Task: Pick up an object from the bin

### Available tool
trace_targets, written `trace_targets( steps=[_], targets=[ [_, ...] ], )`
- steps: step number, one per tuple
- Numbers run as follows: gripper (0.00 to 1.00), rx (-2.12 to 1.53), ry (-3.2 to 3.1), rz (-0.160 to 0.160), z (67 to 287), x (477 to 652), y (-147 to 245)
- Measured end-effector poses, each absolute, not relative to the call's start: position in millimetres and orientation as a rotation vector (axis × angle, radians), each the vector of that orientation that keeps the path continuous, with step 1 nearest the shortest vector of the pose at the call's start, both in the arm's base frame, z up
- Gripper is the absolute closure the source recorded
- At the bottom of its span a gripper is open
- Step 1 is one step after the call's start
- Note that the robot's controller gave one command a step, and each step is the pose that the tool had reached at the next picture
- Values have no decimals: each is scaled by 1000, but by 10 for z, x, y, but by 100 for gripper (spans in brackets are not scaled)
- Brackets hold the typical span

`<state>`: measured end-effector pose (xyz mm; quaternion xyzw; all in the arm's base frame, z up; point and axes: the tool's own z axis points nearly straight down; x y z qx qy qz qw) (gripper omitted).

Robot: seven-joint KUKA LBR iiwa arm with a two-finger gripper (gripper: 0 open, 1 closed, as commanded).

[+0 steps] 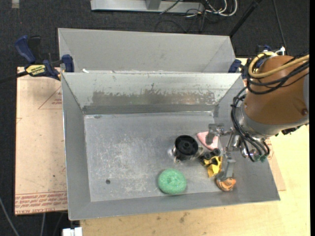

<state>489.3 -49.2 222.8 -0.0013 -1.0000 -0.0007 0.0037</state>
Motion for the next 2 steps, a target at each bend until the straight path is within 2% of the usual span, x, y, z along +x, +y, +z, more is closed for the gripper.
trace_targets(
  steps=[1,2],
  targets=[
    [0,0,-3142,-1,2272,4907,-489],
    [0,-42,-3149,-1,1577,5270,-428]
  ],
)
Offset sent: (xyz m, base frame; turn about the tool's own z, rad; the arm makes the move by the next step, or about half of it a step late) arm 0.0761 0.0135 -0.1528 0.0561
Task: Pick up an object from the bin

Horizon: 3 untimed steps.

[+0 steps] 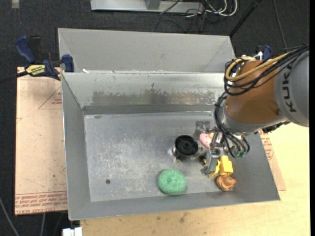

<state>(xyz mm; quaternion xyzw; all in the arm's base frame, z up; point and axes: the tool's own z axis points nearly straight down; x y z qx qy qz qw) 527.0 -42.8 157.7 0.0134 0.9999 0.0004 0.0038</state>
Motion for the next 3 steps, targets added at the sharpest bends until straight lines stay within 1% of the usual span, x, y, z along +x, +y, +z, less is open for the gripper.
trace_targets(
  steps=[1,2,3],
  targets=[
    [0,-39,3146,2,1518,5576,-340],
    [0,25,3137,2,1630,5689,-404],
    [0,36,3134,1,856,5667,-515]
  ],
)
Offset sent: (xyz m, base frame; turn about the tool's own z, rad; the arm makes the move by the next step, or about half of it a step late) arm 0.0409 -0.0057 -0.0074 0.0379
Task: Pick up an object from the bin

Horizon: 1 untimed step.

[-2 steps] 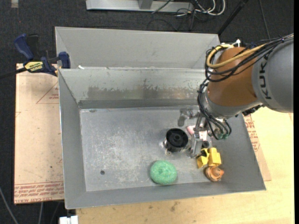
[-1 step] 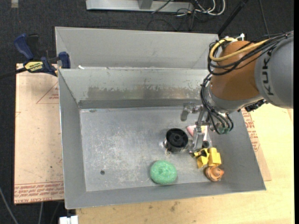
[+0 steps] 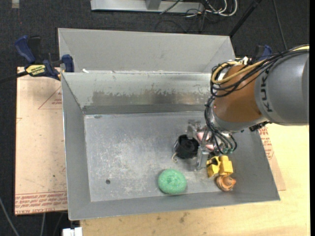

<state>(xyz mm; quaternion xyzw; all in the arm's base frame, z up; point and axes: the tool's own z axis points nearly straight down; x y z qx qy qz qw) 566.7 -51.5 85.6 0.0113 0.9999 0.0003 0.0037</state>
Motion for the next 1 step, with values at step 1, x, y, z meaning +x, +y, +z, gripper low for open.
trace_targets(
  steps=[1],
  targets=[
    [100,-28,3133,-1,686,5690,-508]
  ],
)
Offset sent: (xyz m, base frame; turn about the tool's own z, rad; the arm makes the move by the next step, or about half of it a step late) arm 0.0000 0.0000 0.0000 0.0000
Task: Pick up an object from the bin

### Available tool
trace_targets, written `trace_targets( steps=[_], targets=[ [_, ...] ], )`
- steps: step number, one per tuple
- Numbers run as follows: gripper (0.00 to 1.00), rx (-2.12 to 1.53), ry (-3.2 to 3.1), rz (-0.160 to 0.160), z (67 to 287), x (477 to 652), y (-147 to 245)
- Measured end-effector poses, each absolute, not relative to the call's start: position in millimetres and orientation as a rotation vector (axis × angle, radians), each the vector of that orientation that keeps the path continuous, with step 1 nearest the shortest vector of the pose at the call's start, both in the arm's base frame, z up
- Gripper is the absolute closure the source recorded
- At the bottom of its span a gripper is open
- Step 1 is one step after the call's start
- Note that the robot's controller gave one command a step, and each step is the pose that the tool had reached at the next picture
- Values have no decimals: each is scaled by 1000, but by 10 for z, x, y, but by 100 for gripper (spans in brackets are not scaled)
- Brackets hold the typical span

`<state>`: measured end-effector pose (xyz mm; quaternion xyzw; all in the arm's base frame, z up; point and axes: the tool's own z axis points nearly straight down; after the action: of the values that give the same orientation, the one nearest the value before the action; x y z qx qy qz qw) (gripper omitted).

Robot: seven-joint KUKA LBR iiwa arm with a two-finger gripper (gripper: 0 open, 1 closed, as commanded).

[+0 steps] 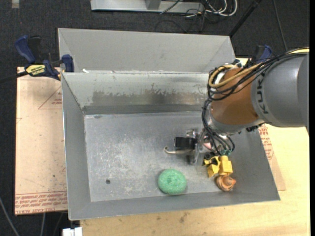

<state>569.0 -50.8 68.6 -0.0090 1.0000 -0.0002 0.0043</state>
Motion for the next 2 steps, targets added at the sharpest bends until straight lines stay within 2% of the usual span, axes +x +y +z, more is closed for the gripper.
trace_targets(
  steps=[2],
  targets=[
    [100,-34,3143,2,766,5669,-500]
  ],
)
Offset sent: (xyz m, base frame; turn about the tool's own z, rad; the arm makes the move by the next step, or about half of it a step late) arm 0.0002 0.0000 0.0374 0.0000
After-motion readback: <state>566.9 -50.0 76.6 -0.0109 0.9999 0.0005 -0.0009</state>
